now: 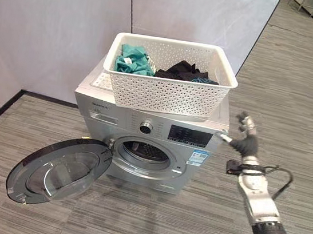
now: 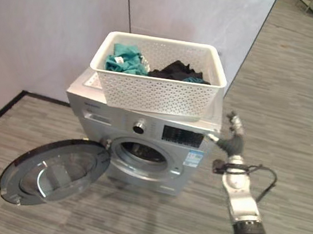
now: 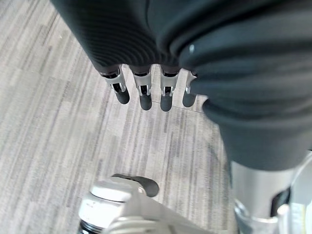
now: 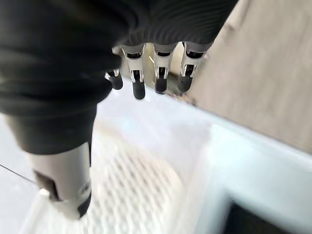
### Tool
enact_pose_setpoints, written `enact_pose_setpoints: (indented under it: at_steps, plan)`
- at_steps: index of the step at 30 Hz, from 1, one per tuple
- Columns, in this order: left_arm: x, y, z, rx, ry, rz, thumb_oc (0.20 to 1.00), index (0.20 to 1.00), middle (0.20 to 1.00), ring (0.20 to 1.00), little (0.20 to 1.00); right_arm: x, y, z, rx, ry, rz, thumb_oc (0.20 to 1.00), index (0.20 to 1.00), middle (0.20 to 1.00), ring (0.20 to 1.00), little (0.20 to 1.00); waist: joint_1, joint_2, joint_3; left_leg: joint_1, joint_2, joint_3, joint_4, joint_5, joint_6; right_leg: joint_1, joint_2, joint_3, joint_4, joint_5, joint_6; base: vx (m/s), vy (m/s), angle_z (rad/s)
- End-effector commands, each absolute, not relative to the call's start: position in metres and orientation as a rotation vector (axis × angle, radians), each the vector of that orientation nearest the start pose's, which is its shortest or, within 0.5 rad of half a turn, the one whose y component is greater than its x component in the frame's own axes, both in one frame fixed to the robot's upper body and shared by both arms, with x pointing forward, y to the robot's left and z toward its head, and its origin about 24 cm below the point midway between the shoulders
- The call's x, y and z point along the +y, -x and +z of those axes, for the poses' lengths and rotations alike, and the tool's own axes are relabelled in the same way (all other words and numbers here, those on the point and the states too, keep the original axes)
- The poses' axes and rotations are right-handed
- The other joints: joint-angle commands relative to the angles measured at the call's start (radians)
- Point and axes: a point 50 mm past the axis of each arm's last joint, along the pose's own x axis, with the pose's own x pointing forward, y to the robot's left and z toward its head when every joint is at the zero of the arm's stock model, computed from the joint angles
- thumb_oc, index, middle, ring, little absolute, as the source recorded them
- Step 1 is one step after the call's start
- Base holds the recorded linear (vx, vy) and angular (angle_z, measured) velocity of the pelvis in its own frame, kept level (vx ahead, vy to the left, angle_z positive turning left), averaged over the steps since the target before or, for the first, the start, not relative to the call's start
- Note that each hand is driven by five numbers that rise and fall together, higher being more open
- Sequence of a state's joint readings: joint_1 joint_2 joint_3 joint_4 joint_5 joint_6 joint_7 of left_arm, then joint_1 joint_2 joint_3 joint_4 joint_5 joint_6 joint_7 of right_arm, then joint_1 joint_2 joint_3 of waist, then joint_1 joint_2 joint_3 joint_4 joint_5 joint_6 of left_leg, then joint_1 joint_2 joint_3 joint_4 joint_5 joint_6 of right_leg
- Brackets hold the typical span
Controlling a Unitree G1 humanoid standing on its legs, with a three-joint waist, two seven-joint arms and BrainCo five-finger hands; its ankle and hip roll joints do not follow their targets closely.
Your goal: Grab the laundry basket,head to the washer,open it,put in the laundry and shut it.
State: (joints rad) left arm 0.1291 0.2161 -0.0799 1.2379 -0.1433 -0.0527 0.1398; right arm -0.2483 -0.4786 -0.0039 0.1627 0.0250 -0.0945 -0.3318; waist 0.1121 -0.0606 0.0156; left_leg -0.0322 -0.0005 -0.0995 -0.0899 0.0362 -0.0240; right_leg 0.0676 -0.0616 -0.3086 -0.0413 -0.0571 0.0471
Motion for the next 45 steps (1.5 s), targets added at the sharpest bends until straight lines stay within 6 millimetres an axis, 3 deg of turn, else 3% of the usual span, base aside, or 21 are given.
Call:
enact_pose_setpoints:
  at_steps: [1, 5, 7, 8, 9, 10, 12, 14, 16, 20, 21, 25, 29, 31, 36, 45]
  plan:
    - [0.270, -0.023, -0.161, 1.357, -0.307, 0.365, 1.000, 1.000, 1.000, 1.000, 1.000, -0.264, -0.286, 0.166, -0.527, 0.502, -0.456, 1.000, 1.000, 1.000, 1.000, 1.000, 0.046, -0.073, -0.025, -0.047, 0.012, 0.024, 0.018, -0.025, 0.020, -0.057, -0.153, 0.113, 0.021, 0.069, 0.157, 0.05, 0.013, 0.01]
    - [0.282, -0.010, -0.158, 1.411, -0.333, 0.409, 1.000, 1.000, 1.000, 1.000, 1.000, -0.279, -0.277, 0.184, -0.589, 0.551, -0.521, 1.000, 1.000, 1.000, 1.000, 1.000, 0.056, -0.101, -0.025, -0.044, 0.014, 0.019, 0.018, -0.033, 0.020, -0.056, -0.152, 0.107, 0.032, 0.067, 0.159, 0.04, 0.008, 0.02]
    - [0.292, 0.004, -0.155, 1.463, -0.359, 0.403, 1.000, 1.000, 1.000, 1.000, 1.000, -0.300, -0.270, 0.211, -0.647, 0.674, -0.577, 1.000, 1.000, 1.000, 1.000, 1.000, 0.068, -0.128, -0.022, -0.037, 0.017, 0.017, 0.017, -0.039, 0.021, -0.060, -0.151, 0.101, 0.055, 0.066, 0.164, 0.06, 0.016, 0.03]
    - [0.296, 0.007, -0.153, 1.470, -0.370, 0.407, 1.000, 1.000, 1.000, 1.000, 1.000, -0.306, -0.269, 0.224, -0.674, 0.716, -0.580, 1.000, 1.000, 1.000, 1.000, 1.000, 0.074, -0.140, -0.022, -0.034, 0.018, 0.016, 0.017, -0.040, 0.020, -0.061, -0.150, 0.097, 0.061, 0.066, 0.166, 0.06, 0.010, 0.05]
    - [0.296, 0.007, -0.153, 1.469, -0.370, 0.406, 1.000, 1.000, 1.000, 1.000, 1.000, -0.306, -0.269, 0.224, -0.675, 0.717, -0.580, 1.000, 1.000, 1.000, 1.000, 1.000, 0.075, -0.139, -0.020, -0.034, 0.018, 0.016, 0.017, -0.040, 0.020, -0.061, -0.151, 0.097, 0.062, 0.065, 0.166, 0.05, -0.002, 0.03]
    - [0.304, 0.009, -0.150, 1.471, -0.388, 0.404, 1.000, 1.000, 1.000, 1.000, 1.000, -0.312, -0.270, 0.243, -0.703, 0.780, -0.562, 1.000, 1.000, 1.000, 1.000, 1.000, 0.089, -0.162, -0.018, -0.029, 0.019, 0.010, 0.017, -0.044, 0.019, -0.061, -0.150, 0.091, 0.067, 0.069, 0.168, 0.04, -0.003, 0.05]
    - [0.312, 0.009, -0.146, 1.456, -0.398, 0.418, 1.000, 1.000, 1.000, 1.000, 1.000, -0.314, -0.279, 0.258, -0.706, 0.815, -0.519, 1.000, 1.000, 1.000, 1.000, 1.000, 0.111, -0.184, -0.014, -0.026, 0.020, 0.006, 0.018, -0.047, 0.017, -0.058, -0.152, 0.082, 0.064, 0.077, 0.171, 0.05, 0.005, 0.07]
    - [0.321, 0.002, -0.142, 1.425, -0.398, 0.434, 1.000, 1.000, 1.000, 1.000, 1.000, -0.300, -0.304, 0.279, -0.679, 0.854, -0.364, 1.000, 1.000, 1.000, 1.000, 1.000, 0.138, -0.212, -0.007, -0.025, 0.021, 0.005, 0.019, -0.048, 0.011, -0.055, -0.151, 0.073, 0.053, 0.089, 0.173, 0.04, 0.009, 0.00]
    - [0.328, -0.003, -0.138, 1.405, -0.411, 0.445, 1.000, 1.000, 1.000, 1.000, 1.000, -0.297, -0.319, 0.294, -0.661, 0.869, -0.340, 1.000, 1.000, 1.000, 1.000, 1.000, 0.159, -0.232, -0.002, -0.029, 0.021, 0.004, 0.020, -0.048, 0.008, -0.056, -0.152, 0.069, 0.046, 0.100, 0.175, 0.02, 0.007, -0.02]
    - [0.340, -0.014, -0.132, 1.378, -0.441, 0.464, 1.000, 1.000, 1.000, 1.000, 1.000, -0.285, -0.349, 0.322, -0.576, 0.993, -0.294, 1.000, 1.000, 1.000, 1.000, 1.000, 0.182, -0.259, 0.005, -0.038, 0.023, 0.008, 0.021, -0.047, 0.001, -0.060, -0.152, 0.068, 0.030, 0.120, 0.179, 0.00, 0.010, 0.05]
    - [0.338, -0.014, -0.133, 1.378, -0.432, 0.464, 1.000, 1.000, 1.000, 1.000, 1.000, -0.283, -0.351, 0.325, -0.582, 0.997, -0.289, 1.000, 1.000, 1.000, 1.000, 1.000, 0.178, -0.253, 0.006, -0.038, 0.024, 0.008, 0.021, -0.047, 0.001, -0.060, -0.151, 0.068, 0.030, 0.121, 0.179, 0.01, 0.012, 0.08]
    - [0.350, -0.026, -0.126, 1.342, -0.441, 0.477, 1.000, 1.000, 1.000, 1.000, 1.000, -0.268, -0.379, 0.330, -0.391, 1.115, -0.172, 1.000, 1.000, 1.000, 1.000, 1.000, 0.207, -0.295, 0.018, -0.064, 0.027, 0.004, 0.023, -0.042, -0.008, -0.065, -0.148, 0.060, -0.002, 0.147, 0.183, 0.01, 0.009, 0.17]
    - [0.353, -0.024, -0.124, 1.352, -0.441, 0.484, 1.000, 1.000, 1.000, 1.000, 1.000, -0.269, -0.386, 0.322, -0.308, 1.162, -0.153, 1.000, 1.000, 1.000, 1.000, 1.000, 0.213, -0.309, 0.024, -0.074, 0.026, -0.002, 0.022, -0.040, -0.010, -0.068, -0.145, 0.057, -0.009, 0.157, 0.183, 0.01, 0.005, 0.08]
    - [0.358, -0.018, -0.122, 1.374, -0.441, 0.493, 1.000, 1.000, 1.000, 1.000, 1.000, -0.269, -0.388, 0.324, -0.253, 1.279, -0.150, 1.000, 1.000, 1.000, 1.000, 1.000, 0.213, -0.321, 0.029, -0.085, 0.028, -0.011, 0.020, -0.036, -0.012, -0.073, -0.142, 0.056, -0.013, 0.161, 0.181, 0.01, 0.007, 0.10]
    - [0.358, -0.019, -0.122, 1.378, -0.448, 0.490, 1.000, 1.000, 1.000, 1.000, 1.000, -0.271, -0.395, 0.306, -0.190, 1.256, -0.157, 1.000, 1.000, 1.000, 1.000, 1.000, 0.223, -0.321, 0.046, -0.099, 0.027, -0.023, 0.020, -0.033, -0.011, -0.080, -0.138, 0.052, -0.016, 0.161, 0.175, 0.00, 0.002, 0.01]
    - [0.352, -0.043, -0.123, 1.302, -0.435, 0.469, 1.000, 1.000, 1.000, 1.000, 1.000, -0.229, -0.410, 0.283, -0.202, 1.247, -0.006, 1.000, 1.000, 1.000, 1.000, 1.000, 0.246, -0.317, 0.078, -0.132, 0.023, -0.046, 0.022, -0.023, -0.010, -0.096, -0.136, 0.040, -0.023, 0.162, 0.172, 0.00, 0.003, 0.04]
